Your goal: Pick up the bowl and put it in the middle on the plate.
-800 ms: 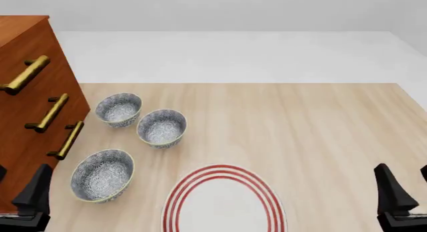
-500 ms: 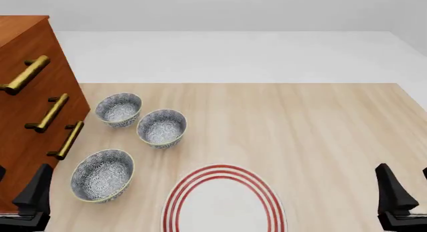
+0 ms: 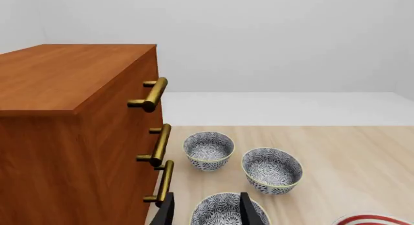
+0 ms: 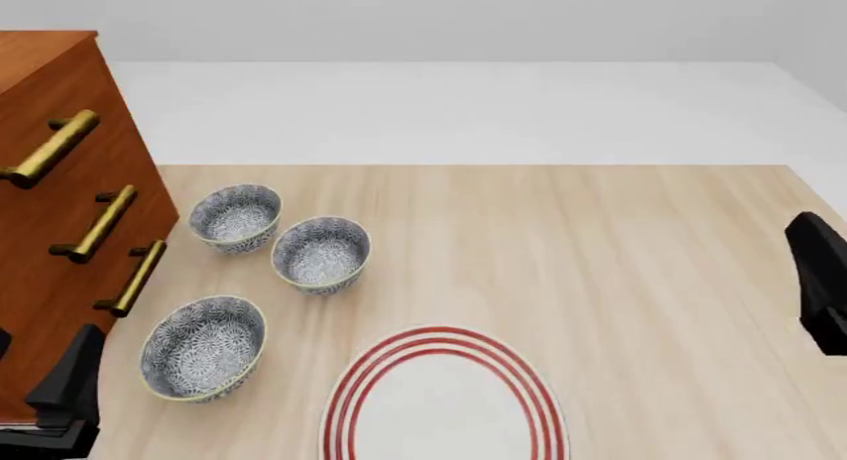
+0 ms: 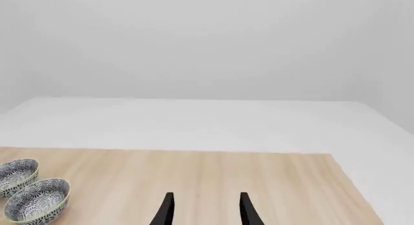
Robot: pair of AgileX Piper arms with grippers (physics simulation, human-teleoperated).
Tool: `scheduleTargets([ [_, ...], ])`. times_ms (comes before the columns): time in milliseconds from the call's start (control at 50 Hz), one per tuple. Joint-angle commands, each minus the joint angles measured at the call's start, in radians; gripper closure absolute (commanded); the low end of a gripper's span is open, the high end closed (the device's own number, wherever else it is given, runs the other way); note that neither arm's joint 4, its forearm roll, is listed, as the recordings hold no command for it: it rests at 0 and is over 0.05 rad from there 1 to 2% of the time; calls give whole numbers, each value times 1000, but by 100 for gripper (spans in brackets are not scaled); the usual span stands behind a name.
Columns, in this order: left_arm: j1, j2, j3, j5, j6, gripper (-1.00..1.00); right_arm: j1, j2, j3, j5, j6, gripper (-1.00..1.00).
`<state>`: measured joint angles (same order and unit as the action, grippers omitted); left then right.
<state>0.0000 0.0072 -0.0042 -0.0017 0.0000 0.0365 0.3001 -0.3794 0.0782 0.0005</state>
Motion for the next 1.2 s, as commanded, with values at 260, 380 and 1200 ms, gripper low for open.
scheduleTargets([
  [260, 0, 0, 0, 0, 0, -100, 200, 704, -746, 349, 95, -100],
  [380, 0, 0, 0, 0, 0, -100, 263, 839, -886, 400, 118, -100],
  [1200, 0, 0, 0, 0, 0, -100, 475, 1598, -1567, 621, 189, -100],
])
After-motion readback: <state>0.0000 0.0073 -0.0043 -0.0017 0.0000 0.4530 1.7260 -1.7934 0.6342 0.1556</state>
